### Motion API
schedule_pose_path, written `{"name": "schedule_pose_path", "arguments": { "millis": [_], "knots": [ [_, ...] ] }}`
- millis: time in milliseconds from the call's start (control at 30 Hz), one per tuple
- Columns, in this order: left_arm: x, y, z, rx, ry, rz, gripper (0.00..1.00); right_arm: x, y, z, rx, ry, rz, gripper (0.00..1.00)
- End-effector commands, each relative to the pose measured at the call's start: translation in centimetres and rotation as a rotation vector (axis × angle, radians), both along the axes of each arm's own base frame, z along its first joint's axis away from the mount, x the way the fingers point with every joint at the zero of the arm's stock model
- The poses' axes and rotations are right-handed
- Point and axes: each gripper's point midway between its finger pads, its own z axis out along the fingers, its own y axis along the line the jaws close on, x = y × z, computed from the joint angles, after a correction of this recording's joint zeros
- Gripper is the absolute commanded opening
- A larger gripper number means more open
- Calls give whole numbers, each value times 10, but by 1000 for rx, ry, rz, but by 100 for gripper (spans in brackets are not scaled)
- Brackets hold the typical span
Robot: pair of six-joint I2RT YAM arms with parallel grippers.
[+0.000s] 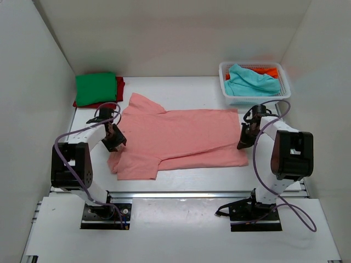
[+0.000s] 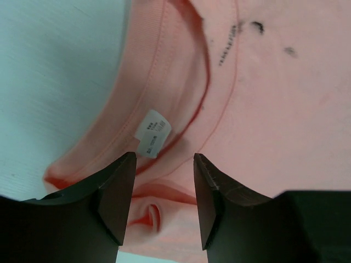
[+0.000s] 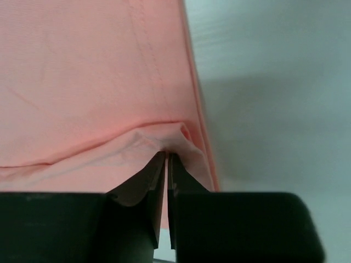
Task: Fold and stack the t-shirts
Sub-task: Fold the flattened tshirt in 1/3 of the way
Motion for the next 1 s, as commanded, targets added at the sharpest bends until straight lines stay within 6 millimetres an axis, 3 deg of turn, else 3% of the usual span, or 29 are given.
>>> {"name": "schedule_pose_path", "arguments": {
  "millis": [0,133,233,567,967],
  "knots": [
    [4,7,2,10,-28,3,56,-6,-13,12,-81,42,-21,8],
    [-9,12,-4,37,16,-3,57,-3,-1,28,-51,-28,-27,17],
    [-22,13,-10,44,43,-11,56,-8,8,25,-21,-9,-16,19],
    [-63,25,-18,58,94,3,58,-61,34,2,6,134,68,22],
    [-93,34,-13,99,83,7,60,-111,35,-4,-22,190,83,25]
  ]
}}
